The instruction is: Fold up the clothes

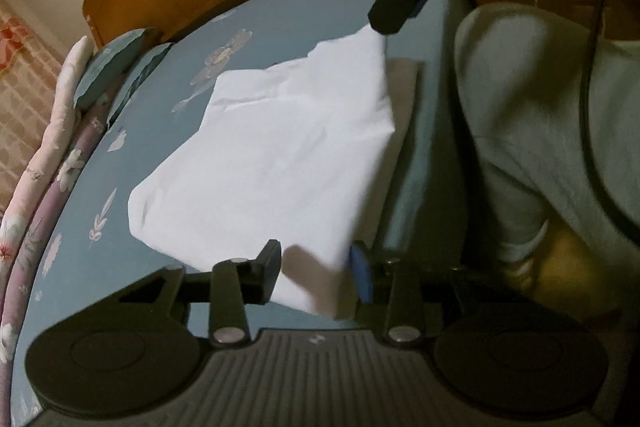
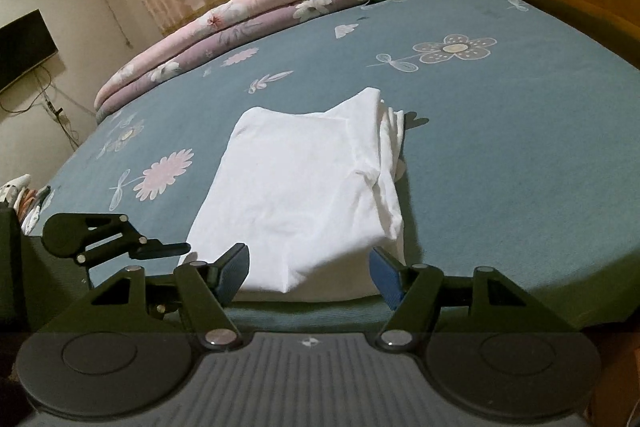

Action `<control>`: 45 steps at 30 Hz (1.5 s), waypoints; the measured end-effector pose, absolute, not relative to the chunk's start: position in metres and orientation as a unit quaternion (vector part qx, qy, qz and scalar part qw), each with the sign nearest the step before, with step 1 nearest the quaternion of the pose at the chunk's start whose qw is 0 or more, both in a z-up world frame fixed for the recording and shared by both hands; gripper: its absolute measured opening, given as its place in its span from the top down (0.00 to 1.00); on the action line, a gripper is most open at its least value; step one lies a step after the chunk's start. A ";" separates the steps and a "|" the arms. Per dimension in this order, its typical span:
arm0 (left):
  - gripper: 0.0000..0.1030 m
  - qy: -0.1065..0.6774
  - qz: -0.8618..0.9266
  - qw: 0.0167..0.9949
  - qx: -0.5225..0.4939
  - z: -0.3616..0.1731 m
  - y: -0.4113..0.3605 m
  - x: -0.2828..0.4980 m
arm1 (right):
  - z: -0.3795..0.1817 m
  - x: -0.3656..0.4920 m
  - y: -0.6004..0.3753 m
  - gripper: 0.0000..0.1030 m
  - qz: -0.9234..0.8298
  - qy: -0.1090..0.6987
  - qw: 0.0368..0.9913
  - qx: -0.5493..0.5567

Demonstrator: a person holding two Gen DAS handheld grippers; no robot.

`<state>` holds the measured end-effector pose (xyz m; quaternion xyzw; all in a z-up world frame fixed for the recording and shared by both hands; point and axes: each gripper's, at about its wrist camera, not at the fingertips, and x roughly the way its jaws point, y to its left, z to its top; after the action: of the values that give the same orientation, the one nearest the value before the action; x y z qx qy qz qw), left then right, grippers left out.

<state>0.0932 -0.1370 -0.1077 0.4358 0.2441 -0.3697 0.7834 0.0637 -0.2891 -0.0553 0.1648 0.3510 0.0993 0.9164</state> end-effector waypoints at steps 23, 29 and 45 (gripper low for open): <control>0.70 0.294 -0.398 0.835 0.240 -0.066 -0.133 0.171 | -0.082 0.131 -0.279 0.30 0.113 0.362 0.906 0.187; 0.60 0.352 -0.379 0.824 0.232 -0.110 -0.149 0.193 | -0.107 0.108 -0.302 0.39 0.086 0.381 0.892 0.226; 0.43 0.350 -0.354 0.857 0.133 -0.100 -0.128 0.219 | -0.111 0.183 -0.321 0.47 0.088 0.376 0.884 0.262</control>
<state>0.2193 -0.1280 -0.0998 0.1331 0.3499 -0.3539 0.8571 0.1831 -0.3215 -0.1108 0.2621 0.3764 0.0879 0.8842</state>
